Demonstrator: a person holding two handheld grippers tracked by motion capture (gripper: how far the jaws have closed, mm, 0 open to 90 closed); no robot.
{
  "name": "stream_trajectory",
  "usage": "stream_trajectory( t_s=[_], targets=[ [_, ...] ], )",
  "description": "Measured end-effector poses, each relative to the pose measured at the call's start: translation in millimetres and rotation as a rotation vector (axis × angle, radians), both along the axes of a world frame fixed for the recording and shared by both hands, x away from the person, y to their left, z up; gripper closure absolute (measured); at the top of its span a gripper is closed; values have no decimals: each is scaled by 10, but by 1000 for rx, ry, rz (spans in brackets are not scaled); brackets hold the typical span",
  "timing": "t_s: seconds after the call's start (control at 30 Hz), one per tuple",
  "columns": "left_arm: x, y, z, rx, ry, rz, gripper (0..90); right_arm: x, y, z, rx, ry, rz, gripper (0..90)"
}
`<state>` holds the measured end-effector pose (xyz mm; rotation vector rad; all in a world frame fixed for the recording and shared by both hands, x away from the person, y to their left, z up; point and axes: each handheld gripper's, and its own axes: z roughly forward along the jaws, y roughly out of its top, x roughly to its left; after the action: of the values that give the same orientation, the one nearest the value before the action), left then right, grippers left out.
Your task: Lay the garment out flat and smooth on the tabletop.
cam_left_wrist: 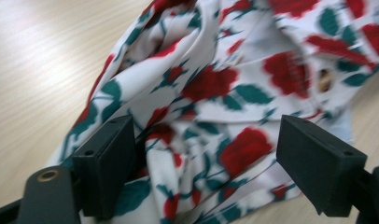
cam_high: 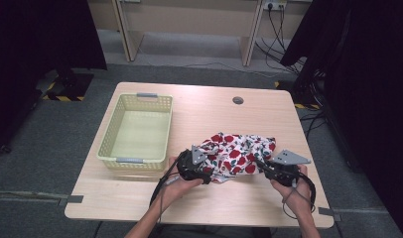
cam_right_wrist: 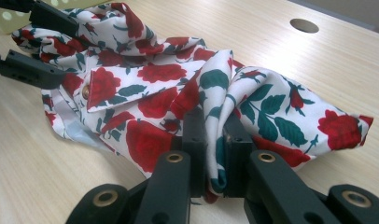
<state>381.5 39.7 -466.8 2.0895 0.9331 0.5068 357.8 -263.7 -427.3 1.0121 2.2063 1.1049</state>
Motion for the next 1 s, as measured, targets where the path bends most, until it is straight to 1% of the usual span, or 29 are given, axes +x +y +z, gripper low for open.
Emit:
stream_trajectory(
  t_s=[0.07,0.1,0.13,0.17,0.2,0.23,0.27,0.33,0.43,0.57,0.6,0.63,0.67,0.8,0.83,0.87,0.9,0.97,1.0],
  targets=[
    [18,59,-14,-3,8,23,188,-27,-39,7,-6,1,-7,826],
    [27,107,-36,8,12,30,188,-33,-95,-27,-9,12,-21,825],
    [27,107,-36,8,12,30,189,-33,-95,-27,-9,12,-21,825],
    [16,122,-53,12,18,32,189,-25,-167,-76,-8,24,-37,823],
    [8,131,-62,17,21,30,189,-25,-167,-76,-8,24,-37,823],
    [-19,134,-91,11,32,30,189,-15,-231,-116,-3,35,-52,822],
    [-19,134,-91,11,32,30,190,-15,-231,-116,-3,35,-52,822],
    [-39,125,-107,17,36,23,189,-9,-291,-158,3,49,-67,817],
    [-58,105,-93,19,26,17,185,-1,-333,-219,5,64,-75,810],
    [-79,66,-9,14,2,2,184,4,-319,-232,0,71,-73,801],
    [-69,52,4,10,-10,4,184,9,-313,-233,0,70,-72,798],
    [-69,52,4,10,-10,4,184,8,-312,-234,2,72,-73,798],
    [-41,30,-7,9,-22,2,185,7,-313,-237,0,73,-73,798],
    [1,-9,-64,12,-9,-4,196,10,-318,-253,-3,78,-71,798],
    [11,-22,-106,26,2,-24,273,12,-323,-262,-1,81,-73,798],
    [11,-22,-106,26,2,-24,341,12,-323,-262,-1,81,-73,798],
    [14,-21,-119,32,5,-31,341,12,-323,-265,1,82,-74,798],
    [23,-3,-123,9,8,-48,514,15,-321,-267,-3,82,-71,798],
    [24,4,-120,13,-10,-57,584,18,-322,-266,-3,82,-70,798]
  ],
)
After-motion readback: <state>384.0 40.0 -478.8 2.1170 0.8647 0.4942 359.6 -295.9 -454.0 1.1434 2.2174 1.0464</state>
